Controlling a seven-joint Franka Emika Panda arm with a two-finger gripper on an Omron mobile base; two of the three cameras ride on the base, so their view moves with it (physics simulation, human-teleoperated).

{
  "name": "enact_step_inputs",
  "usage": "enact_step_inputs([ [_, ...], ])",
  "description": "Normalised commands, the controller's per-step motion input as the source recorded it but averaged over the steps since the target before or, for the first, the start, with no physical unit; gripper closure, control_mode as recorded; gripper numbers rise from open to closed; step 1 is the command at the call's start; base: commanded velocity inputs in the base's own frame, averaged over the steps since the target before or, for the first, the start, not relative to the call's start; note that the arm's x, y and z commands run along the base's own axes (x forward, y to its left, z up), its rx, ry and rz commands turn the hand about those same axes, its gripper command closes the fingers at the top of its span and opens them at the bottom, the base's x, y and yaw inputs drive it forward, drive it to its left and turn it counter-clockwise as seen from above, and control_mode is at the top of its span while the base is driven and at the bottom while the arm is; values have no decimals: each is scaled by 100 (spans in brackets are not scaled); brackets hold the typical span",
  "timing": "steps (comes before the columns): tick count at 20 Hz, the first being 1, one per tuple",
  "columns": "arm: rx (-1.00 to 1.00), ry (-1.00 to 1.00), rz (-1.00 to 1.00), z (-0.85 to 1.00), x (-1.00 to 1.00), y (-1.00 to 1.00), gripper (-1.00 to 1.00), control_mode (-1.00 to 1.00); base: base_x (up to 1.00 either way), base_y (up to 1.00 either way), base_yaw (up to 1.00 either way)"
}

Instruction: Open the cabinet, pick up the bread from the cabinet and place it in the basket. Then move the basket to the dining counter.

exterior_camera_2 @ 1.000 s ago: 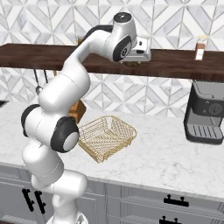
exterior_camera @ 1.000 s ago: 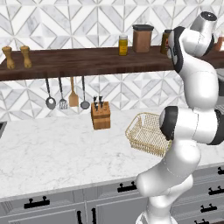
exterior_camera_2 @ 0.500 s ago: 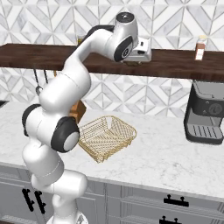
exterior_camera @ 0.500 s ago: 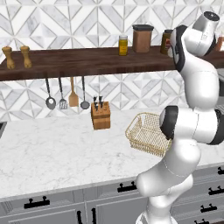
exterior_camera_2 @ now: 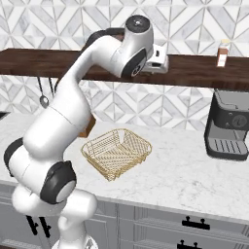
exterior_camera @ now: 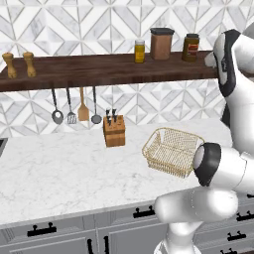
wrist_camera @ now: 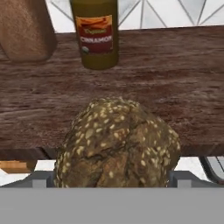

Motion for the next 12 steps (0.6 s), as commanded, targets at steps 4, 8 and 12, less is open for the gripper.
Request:
enact_step_inputs([
  [4,0,-7,0,-5,-100,37,100,-100,0,0,0],
  [8,0,-1,0,-22,-100,49,100,-100,0,0,0],
  [12,0,1,-6,-45,-100,70,100,-100,0,0,0],
])
